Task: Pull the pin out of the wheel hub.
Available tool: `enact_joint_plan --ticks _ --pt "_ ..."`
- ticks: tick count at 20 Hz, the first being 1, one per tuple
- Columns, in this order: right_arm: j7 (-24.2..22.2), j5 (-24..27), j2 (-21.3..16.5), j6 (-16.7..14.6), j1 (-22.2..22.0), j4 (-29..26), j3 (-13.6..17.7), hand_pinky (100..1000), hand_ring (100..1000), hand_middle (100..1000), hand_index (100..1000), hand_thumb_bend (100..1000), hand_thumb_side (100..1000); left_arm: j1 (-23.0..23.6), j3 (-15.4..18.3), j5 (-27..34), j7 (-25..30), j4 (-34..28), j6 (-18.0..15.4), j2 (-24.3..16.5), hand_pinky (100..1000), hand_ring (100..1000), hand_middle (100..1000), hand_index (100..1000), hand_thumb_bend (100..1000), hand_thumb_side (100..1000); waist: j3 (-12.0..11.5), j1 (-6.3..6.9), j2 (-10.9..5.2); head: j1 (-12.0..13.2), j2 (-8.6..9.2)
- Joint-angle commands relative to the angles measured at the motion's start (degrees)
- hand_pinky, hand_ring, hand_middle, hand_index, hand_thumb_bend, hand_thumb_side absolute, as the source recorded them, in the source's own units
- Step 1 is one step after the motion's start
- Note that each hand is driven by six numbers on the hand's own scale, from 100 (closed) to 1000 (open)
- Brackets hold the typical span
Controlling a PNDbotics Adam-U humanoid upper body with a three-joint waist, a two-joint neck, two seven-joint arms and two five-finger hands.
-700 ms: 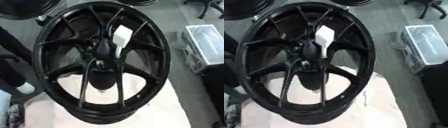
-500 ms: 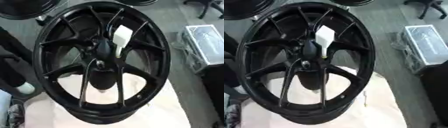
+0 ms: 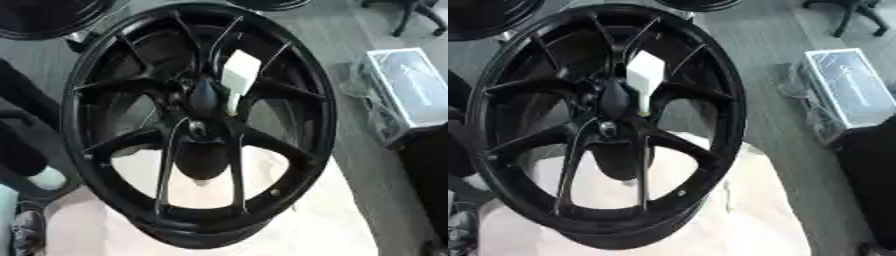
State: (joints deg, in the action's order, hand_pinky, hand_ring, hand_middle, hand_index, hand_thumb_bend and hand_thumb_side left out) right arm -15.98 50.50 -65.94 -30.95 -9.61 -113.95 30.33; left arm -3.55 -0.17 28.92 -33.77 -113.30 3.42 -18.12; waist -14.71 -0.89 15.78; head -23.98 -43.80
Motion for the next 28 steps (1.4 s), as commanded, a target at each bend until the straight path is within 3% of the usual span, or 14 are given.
enact_joint_plan --ticks 1,8,13,18,28 --pt "-0.9 -1.7 -1.6 0.0 0.8 -0.6 0.6 988 659 695 912 100 100 -0.2 0.6 -0.3 -0.2 -0.6 0.0 -1.3 686 723 691 805 420 1000 -0.3 -0.04 -0.59 -0.8 -0.32" --pt "-3.1 -10.3 -4.2 1.1 6.3 0.2 -3.7 983 671 706 911 100 100 -0.7 0.3 -0.1 0.1 -0.7 0.1 -1.2 686 722 691 805 418 1000 -1.7 0.05 -0.42 -3.8 -0.32" --pt "-5.1 -13.4 -5.9 1.9 12.2 2.7 -7.7 971 680 712 907 100 100 -0.9 0.0 0.1 0.4 -0.7 0.2 -1.0 686 721 691 805 419 1000 -2.7 0.26 -0.57 -6.0 -0.32" --pt "-7.2 -18.3 -5.5 0.7 15.2 0.4 -11.0 954 693 724 905 112 100 -1.1 -0.2 0.3 0.7 -0.7 0.3 -0.8 681 719 690 805 411 1000 -3.3 0.35 -0.63 -7.3 -0.32" --pt "-11.0 -27.9 -3.9 -2.7 18.5 -0.6 -16.3 946 715 740 907 135 233 -1.3 -0.3 -0.3 1.3 -0.7 0.4 -0.7 678 714 684 803 384 974 -4.0 0.30 -0.67 -9.7 -0.32"
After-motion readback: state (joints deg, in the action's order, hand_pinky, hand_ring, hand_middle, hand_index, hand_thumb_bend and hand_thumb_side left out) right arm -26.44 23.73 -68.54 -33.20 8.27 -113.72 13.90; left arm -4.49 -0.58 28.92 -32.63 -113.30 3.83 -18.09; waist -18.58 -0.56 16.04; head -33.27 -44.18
